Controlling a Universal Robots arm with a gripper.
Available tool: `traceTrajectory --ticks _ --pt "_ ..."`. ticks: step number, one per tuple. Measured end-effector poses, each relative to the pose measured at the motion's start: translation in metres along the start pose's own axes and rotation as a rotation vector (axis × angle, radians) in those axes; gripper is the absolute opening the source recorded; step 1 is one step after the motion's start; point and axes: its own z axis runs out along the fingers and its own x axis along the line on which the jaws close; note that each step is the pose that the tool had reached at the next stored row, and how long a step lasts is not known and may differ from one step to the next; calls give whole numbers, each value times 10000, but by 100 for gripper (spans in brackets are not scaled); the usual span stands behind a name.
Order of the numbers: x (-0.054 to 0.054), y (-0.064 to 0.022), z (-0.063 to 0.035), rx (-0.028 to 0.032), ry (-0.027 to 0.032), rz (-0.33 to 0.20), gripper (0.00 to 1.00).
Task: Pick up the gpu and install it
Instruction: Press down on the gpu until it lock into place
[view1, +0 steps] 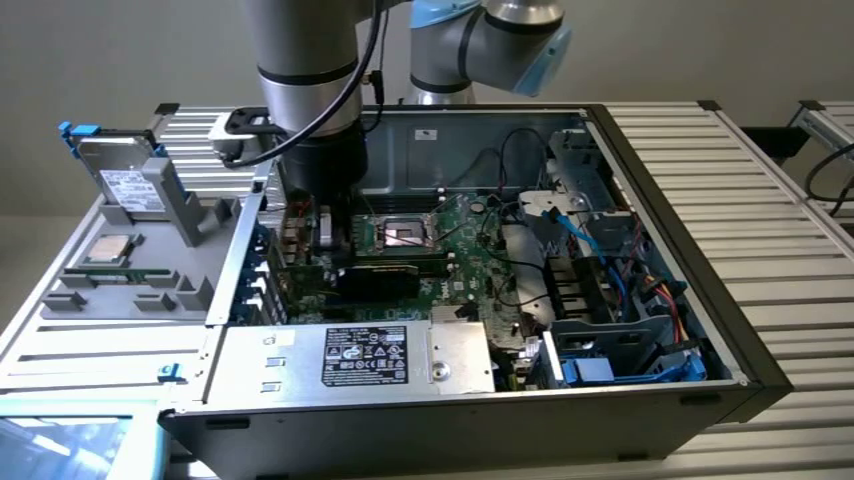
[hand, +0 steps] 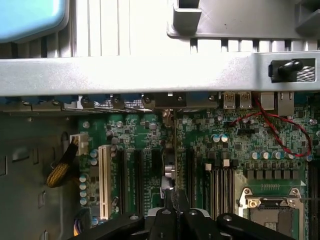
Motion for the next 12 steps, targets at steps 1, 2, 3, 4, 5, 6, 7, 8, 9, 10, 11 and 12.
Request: traceTrajectory --ticks 1,2,3,4,5,6,7,8,9,10,11,12 --pt "-2 5 18 -1 0 1 12" --pt "-3 8 36 0 0 1 12" --pt "-2 10 50 -3 8 -2 12" --pt "-2 14 67 -6 10 -2 12" --pt "-2 15 84 -6 14 -4 12" --pt "-3 17 101 -9 17 -4 12" --pt "-5 17 101 -11 16 -2 12" --pt "-9 17 82 -7 3 6 12" --pt "-12 19 55 3 -19 22 12" --pt "-11 16 9 4 -11 31 12" --pt "-9 5 -44 0 0 29 12" --pt "-9 -13 -87 1 -1 30 12"
